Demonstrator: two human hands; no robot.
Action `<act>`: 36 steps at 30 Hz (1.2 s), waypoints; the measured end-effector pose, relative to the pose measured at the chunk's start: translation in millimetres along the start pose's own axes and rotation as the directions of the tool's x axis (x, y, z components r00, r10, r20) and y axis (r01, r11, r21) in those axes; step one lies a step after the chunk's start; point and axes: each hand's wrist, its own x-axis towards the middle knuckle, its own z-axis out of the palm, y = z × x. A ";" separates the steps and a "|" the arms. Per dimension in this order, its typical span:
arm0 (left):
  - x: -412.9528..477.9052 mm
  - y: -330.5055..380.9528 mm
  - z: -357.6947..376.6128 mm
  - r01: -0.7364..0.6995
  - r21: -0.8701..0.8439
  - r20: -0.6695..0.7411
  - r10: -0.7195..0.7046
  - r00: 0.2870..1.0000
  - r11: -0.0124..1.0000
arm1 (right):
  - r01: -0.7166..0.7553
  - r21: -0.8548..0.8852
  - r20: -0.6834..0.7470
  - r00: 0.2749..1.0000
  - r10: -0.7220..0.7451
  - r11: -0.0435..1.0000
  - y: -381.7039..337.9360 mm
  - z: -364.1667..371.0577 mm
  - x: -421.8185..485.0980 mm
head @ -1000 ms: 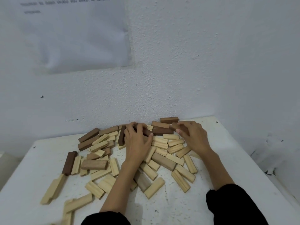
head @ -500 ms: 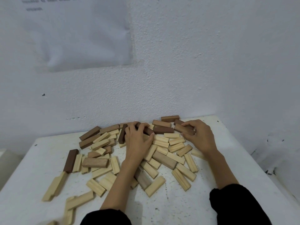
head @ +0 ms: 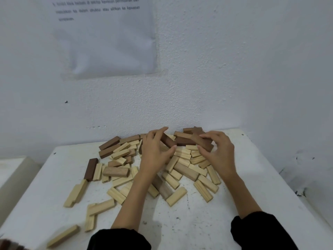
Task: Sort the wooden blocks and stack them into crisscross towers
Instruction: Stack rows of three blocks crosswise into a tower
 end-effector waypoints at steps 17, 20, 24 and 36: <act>-166.3 -15.7 -96.7 -0.010 0.096 0.227 -0.012 0.974 0.995 | 0.011 0.087 0.147 0.989 -0.024 0.996 -85.9 4.6 -163.9; -190.5 -19.9 -110.4 0.018 0.077 0.276 -0.039 0.960 0.997 | 0.005 0.036 0.192 0.981 -0.012 0.999 -96.9 0.8 -187.8; -203.0 -23.8 -118.4 0.019 0.089 0.329 -0.047 0.943 0.996 | 0.027 -0.027 0.242 0.970 -0.020 0.999 -103.9 -2.2 -197.8; -211.5 -13.5 -104.6 0.006 -0.030 0.449 0.008 0.893 1.000 | -0.007 -0.104 0.440 0.896 0.053 0.995 -110.4 -29.8 -205.6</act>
